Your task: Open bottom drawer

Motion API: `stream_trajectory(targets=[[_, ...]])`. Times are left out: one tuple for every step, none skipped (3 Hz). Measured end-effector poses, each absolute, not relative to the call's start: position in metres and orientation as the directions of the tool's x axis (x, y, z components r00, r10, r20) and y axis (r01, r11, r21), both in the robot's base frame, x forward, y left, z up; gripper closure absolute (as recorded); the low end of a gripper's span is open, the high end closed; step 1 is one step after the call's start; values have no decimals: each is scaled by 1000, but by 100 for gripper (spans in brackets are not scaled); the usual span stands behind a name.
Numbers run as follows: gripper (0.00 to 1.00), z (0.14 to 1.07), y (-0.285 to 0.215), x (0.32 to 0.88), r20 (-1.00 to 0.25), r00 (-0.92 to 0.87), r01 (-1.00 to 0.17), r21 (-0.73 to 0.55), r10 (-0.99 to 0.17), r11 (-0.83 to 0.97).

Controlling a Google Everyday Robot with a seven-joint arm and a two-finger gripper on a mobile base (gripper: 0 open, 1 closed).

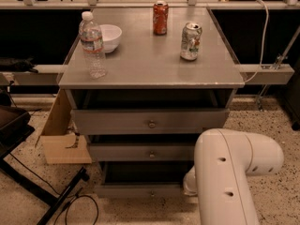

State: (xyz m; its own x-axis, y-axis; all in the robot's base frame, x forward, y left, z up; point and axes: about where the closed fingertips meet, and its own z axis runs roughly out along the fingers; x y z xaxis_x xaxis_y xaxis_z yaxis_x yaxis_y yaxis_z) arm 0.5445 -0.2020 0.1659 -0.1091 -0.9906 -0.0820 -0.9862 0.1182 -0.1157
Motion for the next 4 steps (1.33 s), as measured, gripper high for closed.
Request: stream_trajectory(targets=[[100, 164, -205, 529, -85, -124, -987, -90, -989, 131], [100, 165, -205, 529, -85, -124, -987, -90, -989, 131], [100, 165, -208, 511, -90, -139, -988, -59, -986, 145], [100, 167, -207, 510, -90, -143, -988, -53, -986, 148]])
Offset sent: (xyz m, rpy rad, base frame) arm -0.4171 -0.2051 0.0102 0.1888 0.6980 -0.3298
